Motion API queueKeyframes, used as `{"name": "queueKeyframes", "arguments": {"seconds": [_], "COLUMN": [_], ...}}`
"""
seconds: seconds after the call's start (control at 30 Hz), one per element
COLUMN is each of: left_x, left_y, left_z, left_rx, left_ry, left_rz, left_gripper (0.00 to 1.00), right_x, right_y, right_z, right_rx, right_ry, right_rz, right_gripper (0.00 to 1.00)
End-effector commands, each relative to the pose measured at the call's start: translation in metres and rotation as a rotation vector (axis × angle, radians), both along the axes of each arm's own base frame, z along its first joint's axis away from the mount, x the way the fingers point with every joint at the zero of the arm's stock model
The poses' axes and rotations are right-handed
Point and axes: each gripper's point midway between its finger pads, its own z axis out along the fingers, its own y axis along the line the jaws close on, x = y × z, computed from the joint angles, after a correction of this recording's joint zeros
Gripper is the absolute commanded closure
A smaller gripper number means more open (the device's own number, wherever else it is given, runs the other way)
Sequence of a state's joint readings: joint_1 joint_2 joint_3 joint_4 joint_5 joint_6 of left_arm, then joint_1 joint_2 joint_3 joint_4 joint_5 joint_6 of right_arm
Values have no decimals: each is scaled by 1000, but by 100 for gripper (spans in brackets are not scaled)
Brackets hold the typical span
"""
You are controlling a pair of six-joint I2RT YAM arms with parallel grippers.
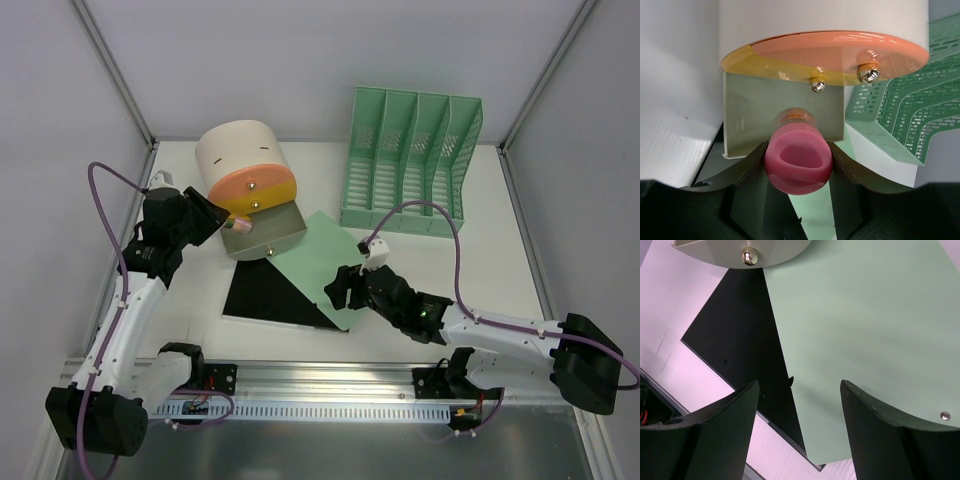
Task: Organize the desk
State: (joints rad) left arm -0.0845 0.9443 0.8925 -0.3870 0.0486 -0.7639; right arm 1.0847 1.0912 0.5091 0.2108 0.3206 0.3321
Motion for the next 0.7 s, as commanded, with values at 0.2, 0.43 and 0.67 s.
{"name": "queueKeyframes", "arguments": {"seconds": [0.2, 0.43, 0.67], "left_x": [18, 18, 18], "left_y": [-7, -2, 2], "left_z": [4, -10, -14], "left_rx": [56, 74, 95], "left_ry": [-64, -25, 2], "left_rz": [5, 34, 49], "left_gripper": [90, 76, 63], "right_x": [4, 5, 5], "right_y": [-3, -4, -4], "right_z": [8, 8, 8], "right_rx": [18, 6, 7], "right_ry": [-29, -32, -31], "right_rz": [-41, -40, -41], "right_gripper": [30, 30, 30]}}
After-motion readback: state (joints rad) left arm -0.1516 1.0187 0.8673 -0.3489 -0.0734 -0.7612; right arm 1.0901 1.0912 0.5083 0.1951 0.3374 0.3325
